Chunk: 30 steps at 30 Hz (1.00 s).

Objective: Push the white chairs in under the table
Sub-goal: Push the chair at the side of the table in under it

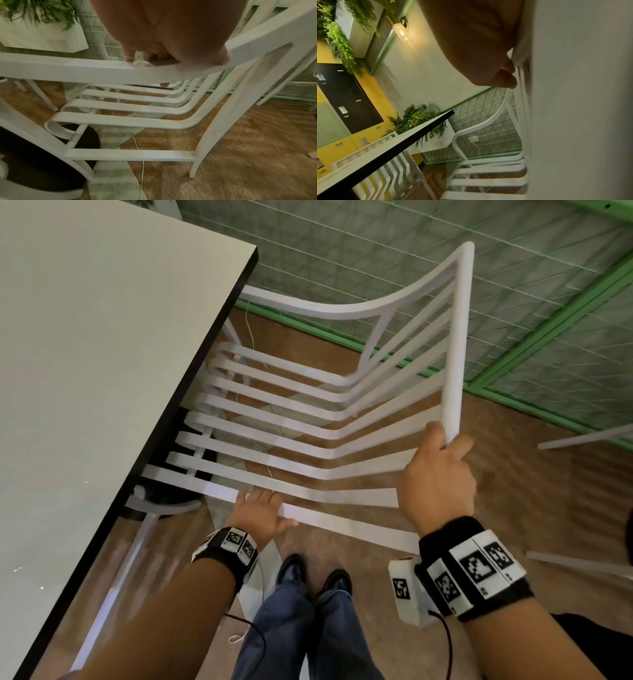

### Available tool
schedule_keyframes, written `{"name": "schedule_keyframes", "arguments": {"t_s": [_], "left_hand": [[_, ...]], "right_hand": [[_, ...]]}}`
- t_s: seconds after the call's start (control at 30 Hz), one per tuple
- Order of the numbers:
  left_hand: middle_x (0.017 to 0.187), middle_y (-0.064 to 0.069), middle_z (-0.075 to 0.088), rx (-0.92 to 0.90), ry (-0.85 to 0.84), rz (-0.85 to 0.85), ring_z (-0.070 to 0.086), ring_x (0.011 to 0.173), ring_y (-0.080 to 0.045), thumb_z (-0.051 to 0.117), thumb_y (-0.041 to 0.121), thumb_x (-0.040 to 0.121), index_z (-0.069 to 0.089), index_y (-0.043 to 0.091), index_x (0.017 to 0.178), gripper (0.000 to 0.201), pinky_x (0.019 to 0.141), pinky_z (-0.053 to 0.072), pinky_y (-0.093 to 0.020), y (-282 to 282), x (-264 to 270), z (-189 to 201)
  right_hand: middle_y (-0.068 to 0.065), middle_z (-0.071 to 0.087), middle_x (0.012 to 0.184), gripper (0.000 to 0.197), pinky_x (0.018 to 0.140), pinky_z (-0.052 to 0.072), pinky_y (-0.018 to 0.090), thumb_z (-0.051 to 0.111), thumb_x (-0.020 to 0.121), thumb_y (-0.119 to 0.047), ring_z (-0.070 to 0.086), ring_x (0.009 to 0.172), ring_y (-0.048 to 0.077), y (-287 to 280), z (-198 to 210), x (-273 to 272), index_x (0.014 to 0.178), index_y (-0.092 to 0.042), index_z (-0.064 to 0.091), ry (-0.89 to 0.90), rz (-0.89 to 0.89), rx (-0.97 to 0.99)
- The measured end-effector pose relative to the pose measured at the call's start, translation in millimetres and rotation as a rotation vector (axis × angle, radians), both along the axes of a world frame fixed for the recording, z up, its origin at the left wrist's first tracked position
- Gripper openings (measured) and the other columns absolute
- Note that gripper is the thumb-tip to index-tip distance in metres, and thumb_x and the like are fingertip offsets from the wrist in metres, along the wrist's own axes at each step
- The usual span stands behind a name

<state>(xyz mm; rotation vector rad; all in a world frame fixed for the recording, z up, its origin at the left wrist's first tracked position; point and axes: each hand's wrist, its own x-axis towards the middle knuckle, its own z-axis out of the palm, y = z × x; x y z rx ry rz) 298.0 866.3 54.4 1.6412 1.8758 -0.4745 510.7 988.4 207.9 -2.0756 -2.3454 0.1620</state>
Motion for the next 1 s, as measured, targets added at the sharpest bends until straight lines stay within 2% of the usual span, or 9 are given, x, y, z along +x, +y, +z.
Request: {"name": "schedule_keyframes", "arguments": {"t_s": [0.13,0.43,0.57,0.63,0.7,0.8,0.83,0.9,1.0], "left_hand": [[0.15,-0.007,0.035,-0.023,-0.024,0.023,0.027,0.139,-0.025,0.025,0.068,0.089,0.032,0.017,0.141,0.072,0.116,0.012,-0.053,8.5,-2.8,1.3],[0.152,-0.007,0.032,-0.016,-0.013,0.005,0.025,0.14,-0.025,0.026,0.066,0.09,0.028,0.017,0.144,0.074,0.117,0.011,-0.052,-5.6,-3.5,-1.9],[0.154,-0.007,0.029,-0.025,-0.036,0.013,0.021,0.143,-0.025,0.027,0.066,0.09,0.025,0.017,0.146,0.074,0.117,0.008,-0.052,-5.0,-4.6,0.6],[0.156,-0.006,0.026,-0.001,-0.04,0.038,0.017,0.144,-0.024,0.026,0.065,0.091,0.024,0.018,0.146,0.073,0.118,0.004,-0.051,-8.8,-2.5,2.0],[0.158,-0.004,0.018,0.038,-0.068,0.101,0.008,0.146,-0.023,0.028,0.064,0.091,0.019,0.019,0.148,0.073,0.119,0.0,-0.05,-17.3,1.5,5.4],[0.161,-0.003,-0.002,0.098,-0.131,0.197,-0.007,0.147,-0.022,0.031,0.064,0.091,0.005,0.02,0.151,0.078,0.119,0.001,-0.05,-43.1,0.6,13.7],[0.161,-0.003,-0.006,0.109,-0.141,0.22,-0.009,0.147,-0.022,0.031,0.064,0.09,0.003,0.021,0.151,0.079,0.119,0.002,-0.049,-56.1,-1.7,15.8],[0.161,-0.003,-0.003,0.096,-0.156,0.298,-0.004,0.147,-0.023,0.035,0.062,0.09,0.007,0.023,0.15,0.077,0.119,0.008,-0.046,-90.2,-8.5,17.0],[0.154,-0.003,0.029,0.028,-0.173,0.531,0.032,0.137,-0.022,0.042,0.061,0.088,0.029,0.026,0.143,0.066,0.112,0.031,-0.041,-155.8,-19.8,15.6]], "right_hand": [[0.029,0.042,0.106,0.043,0.047,0.034,0.032,0.051,0.076,0.005,0.034,0.049,0.021,12.6,0.7,-1.3,0.117,0.001,0.037,0.018,0.018,0.015],[0.032,0.044,0.101,0.042,0.045,0.032,0.031,0.054,0.075,0.004,0.036,0.05,0.023,-6.7,-6.0,2.5,0.115,0.003,0.042,0.037,0.045,0.065],[0.031,0.043,0.106,0.047,0.047,0.033,0.032,0.06,0.077,-0.003,0.05,0.056,0.032,-6.5,-6.2,0.8,0.119,0.003,0.04,-0.011,0.019,0.034],[0.032,0.04,0.116,0.053,0.05,0.036,0.034,0.061,0.08,-0.011,0.054,0.068,0.038,-7.6,-1.4,-0.9,0.125,0.001,0.036,-0.031,0.003,-0.018],[0.036,0.027,0.135,0.063,0.064,0.046,0.046,0.06,0.084,-0.022,0.049,0.094,0.047,-10.8,4.1,-2.8,0.136,-0.004,0.029,-0.036,-0.012,-0.088],[0.034,0.008,0.149,0.062,0.094,0.035,0.067,0.057,0.086,-0.03,0.021,0.131,0.051,-29.3,14.2,-7.4,0.139,-0.013,0.03,-0.087,0.063,-0.133],[0.032,0.016,0.15,0.056,0.098,0.029,0.07,0.057,0.085,-0.029,0.017,0.135,0.05,-39.0,17.9,-9.6,0.136,-0.013,0.037,-0.09,0.128,-0.108],[0.024,0.041,0.141,0.041,0.101,0.027,0.069,0.057,0.086,-0.029,0.03,0.133,0.044,-63.4,23.5,-14.5,0.124,-0.013,0.052,-0.04,0.311,-0.06],[0.005,0.062,0.112,0.031,0.093,0.046,0.051,0.044,0.091,-0.036,0.057,0.105,0.026,-103.4,24.4,-23.7,0.115,-0.021,0.055,0.097,0.611,-0.183]]}}
